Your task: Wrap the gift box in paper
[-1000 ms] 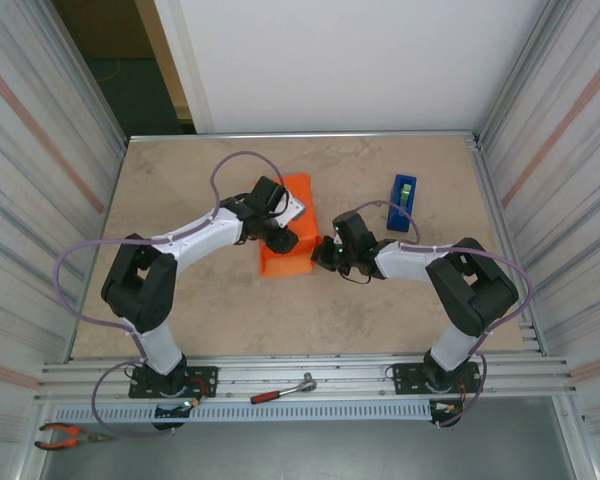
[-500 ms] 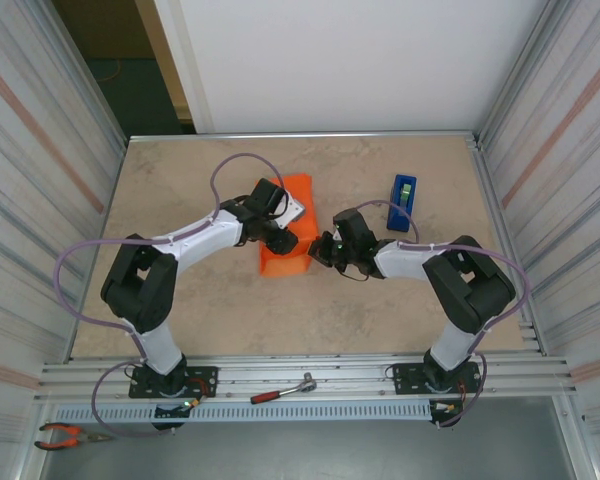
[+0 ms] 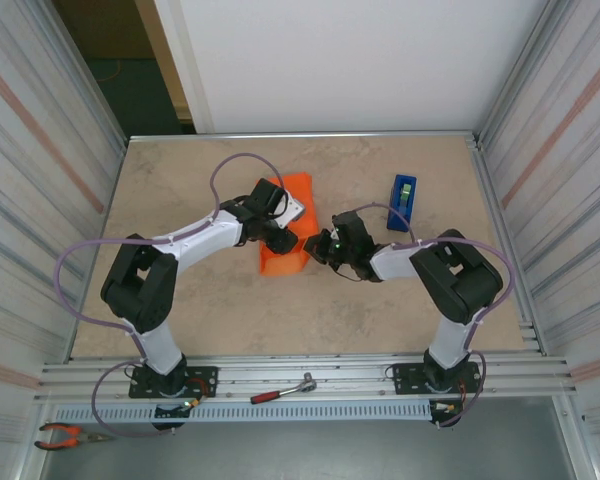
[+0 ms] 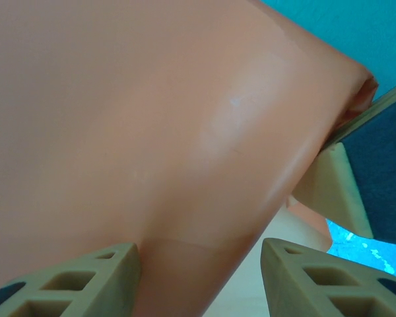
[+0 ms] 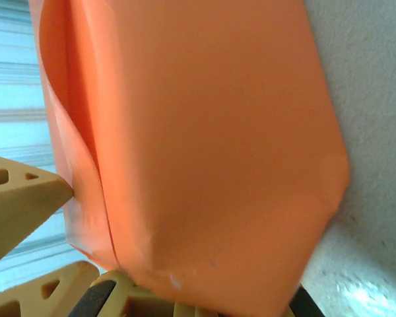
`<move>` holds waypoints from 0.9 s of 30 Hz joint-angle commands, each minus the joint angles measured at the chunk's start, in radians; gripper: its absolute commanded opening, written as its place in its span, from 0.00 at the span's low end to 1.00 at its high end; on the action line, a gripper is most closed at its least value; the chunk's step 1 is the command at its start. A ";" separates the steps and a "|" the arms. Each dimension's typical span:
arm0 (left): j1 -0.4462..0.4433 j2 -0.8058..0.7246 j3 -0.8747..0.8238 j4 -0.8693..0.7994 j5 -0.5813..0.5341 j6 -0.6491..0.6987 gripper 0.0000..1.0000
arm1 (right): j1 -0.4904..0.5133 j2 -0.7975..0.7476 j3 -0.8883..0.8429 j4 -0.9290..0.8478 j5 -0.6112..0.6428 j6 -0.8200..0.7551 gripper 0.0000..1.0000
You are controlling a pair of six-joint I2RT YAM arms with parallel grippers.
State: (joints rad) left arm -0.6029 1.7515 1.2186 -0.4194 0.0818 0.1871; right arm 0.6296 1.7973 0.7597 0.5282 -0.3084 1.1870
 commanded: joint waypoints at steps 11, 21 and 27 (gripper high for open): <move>-0.010 0.037 -0.034 -0.033 0.021 0.018 0.51 | 0.062 0.127 -0.005 0.270 0.052 0.095 0.23; -0.009 0.036 -0.039 -0.029 0.018 0.017 0.50 | 0.030 -0.052 -0.116 0.139 0.048 0.024 0.41; -0.010 0.037 -0.039 -0.030 0.016 0.017 0.50 | -0.007 -0.154 -0.181 0.010 0.071 -0.048 0.26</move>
State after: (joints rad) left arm -0.6022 1.7515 1.2144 -0.4095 0.0658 0.1970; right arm 0.6361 1.6863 0.5972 0.6380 -0.2581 1.2041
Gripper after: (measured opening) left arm 0.504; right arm 0.294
